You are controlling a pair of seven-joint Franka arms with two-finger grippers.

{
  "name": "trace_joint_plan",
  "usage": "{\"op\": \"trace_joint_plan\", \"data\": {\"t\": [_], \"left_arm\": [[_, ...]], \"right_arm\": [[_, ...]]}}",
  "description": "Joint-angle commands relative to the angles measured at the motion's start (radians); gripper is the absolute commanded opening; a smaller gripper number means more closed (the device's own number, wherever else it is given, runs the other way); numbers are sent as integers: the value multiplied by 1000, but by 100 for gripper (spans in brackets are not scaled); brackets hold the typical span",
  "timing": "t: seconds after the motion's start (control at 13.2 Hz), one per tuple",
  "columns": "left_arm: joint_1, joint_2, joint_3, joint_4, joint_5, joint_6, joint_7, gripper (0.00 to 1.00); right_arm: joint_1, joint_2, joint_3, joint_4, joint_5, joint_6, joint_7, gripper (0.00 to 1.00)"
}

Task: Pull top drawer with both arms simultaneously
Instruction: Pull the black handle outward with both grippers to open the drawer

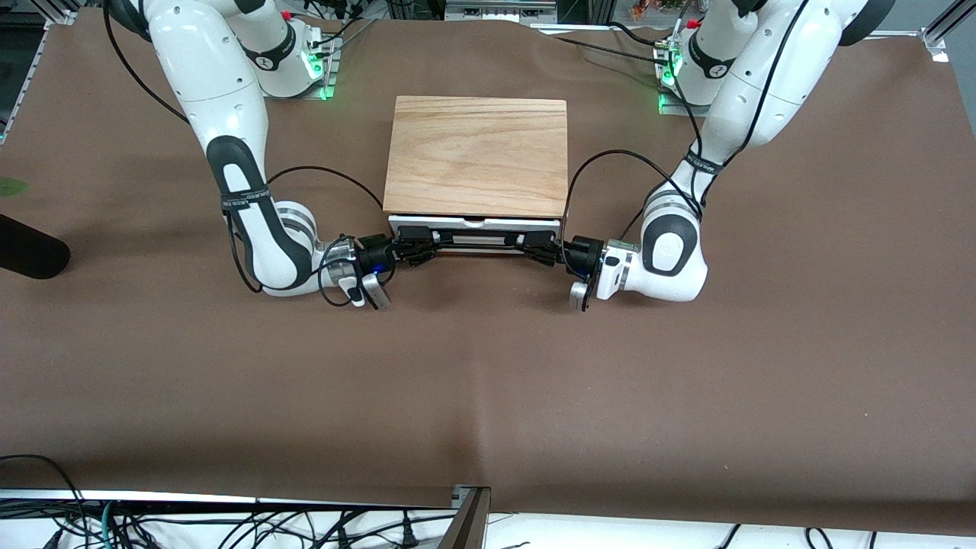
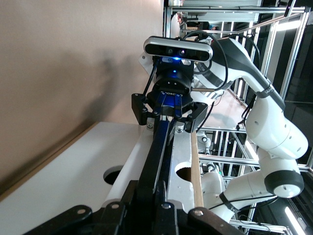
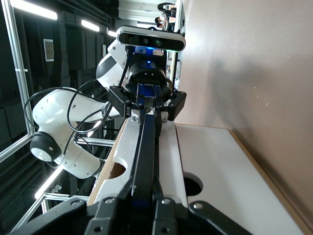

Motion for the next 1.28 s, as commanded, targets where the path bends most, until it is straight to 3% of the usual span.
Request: {"op": "trace_joint_plan", "data": {"t": [0.0, 0.76, 1.21], "left_arm": [[9, 22, -8, 90, -37, -40, -97, 0], [10, 80, -4, 263, -34, -39, -280, 0], [10, 108, -2, 318, -32, -39, -323, 0]], "right_arm": [[-44, 64, -8, 102, 38, 9, 28, 12], [-95, 162, -11, 293, 53, 53, 126, 12], [-116, 213, -11, 389, 56, 90, 146, 12]]}}
